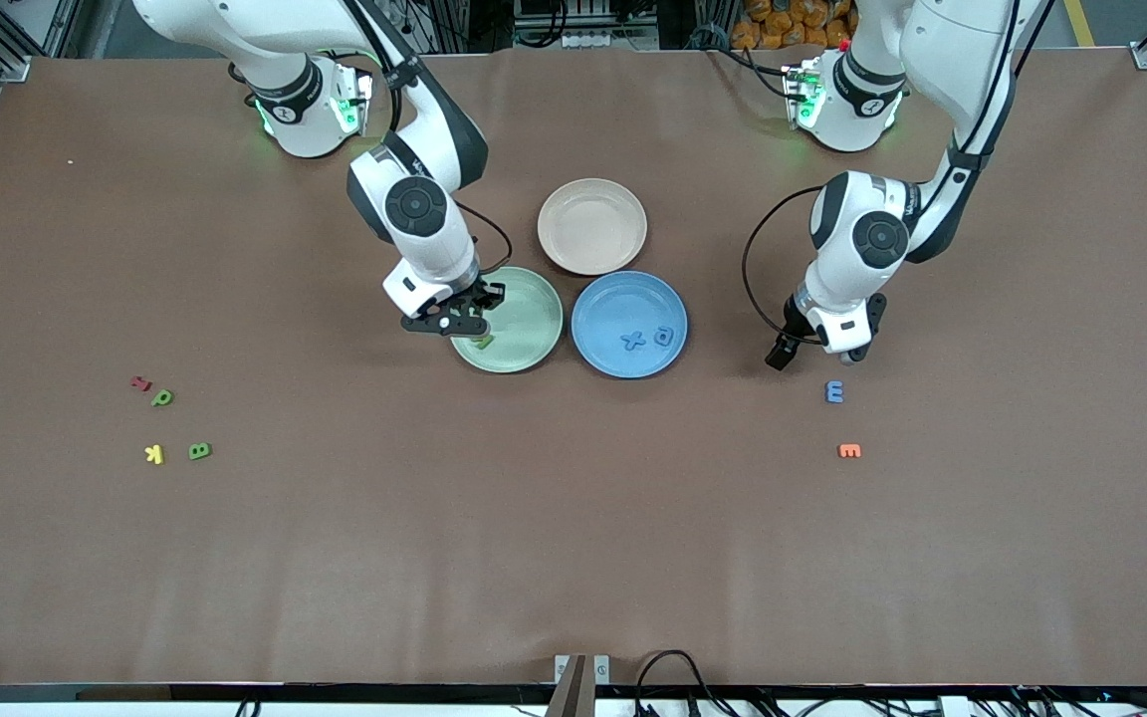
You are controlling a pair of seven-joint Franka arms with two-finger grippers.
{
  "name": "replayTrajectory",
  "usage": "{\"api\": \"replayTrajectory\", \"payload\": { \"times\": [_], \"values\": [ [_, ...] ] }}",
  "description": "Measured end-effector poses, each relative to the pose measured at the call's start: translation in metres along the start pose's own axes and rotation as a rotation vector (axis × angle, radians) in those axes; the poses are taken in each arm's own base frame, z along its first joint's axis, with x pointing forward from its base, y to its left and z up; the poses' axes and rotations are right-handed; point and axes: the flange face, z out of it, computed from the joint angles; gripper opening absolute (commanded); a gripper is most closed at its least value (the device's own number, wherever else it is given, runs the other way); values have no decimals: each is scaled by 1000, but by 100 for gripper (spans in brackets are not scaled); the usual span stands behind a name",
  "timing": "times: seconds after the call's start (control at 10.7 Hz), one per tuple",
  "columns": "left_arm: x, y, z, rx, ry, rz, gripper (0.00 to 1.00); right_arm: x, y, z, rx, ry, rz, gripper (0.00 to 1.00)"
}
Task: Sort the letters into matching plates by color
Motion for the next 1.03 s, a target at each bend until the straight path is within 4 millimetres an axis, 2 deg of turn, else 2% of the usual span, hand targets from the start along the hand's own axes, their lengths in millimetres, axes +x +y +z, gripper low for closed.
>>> {"api": "replayTrajectory", "payload": {
  "times": [0.09, 0.19, 0.28, 0.47, 0.56, 0.66, 0.75, 0.84, 1.03],
  "values": [
    [4, 2, 1, -3, 3, -7, 100, -3, -5, 1, 0, 1, -2, 63],
    [8, 5, 3, -4, 6, -11, 100, -5, -10, 2, 0, 2, -2, 95],
    [10, 6, 5, -1, 8, -10, 100, -6, -13, 3, 0, 1, -4, 100],
    [11, 8, 8, 0, 9, -9, 100, -5, -15, 4, 0, 2, -5, 100],
    [11, 9, 9, 0, 9, -8, 94, -5, -15, 3, 1, 3, -4, 100],
    [10, 9, 9, 0, 9, -7, 67, -3, -14, 2, 2, 5, -1, 100],
    [9, 9, 9, 0, 9, -4, 31, 2, -10, 1, 4, 8, 10, 100],
    [9, 10, 9, -1, 10, 0, 2, 13, 1, -1, 6, 11, 37, 100],
    [8, 11, 7, -2, 17, 17, 0, 46, 40, -5, 13, 15, 107, 100]
  ]
}}
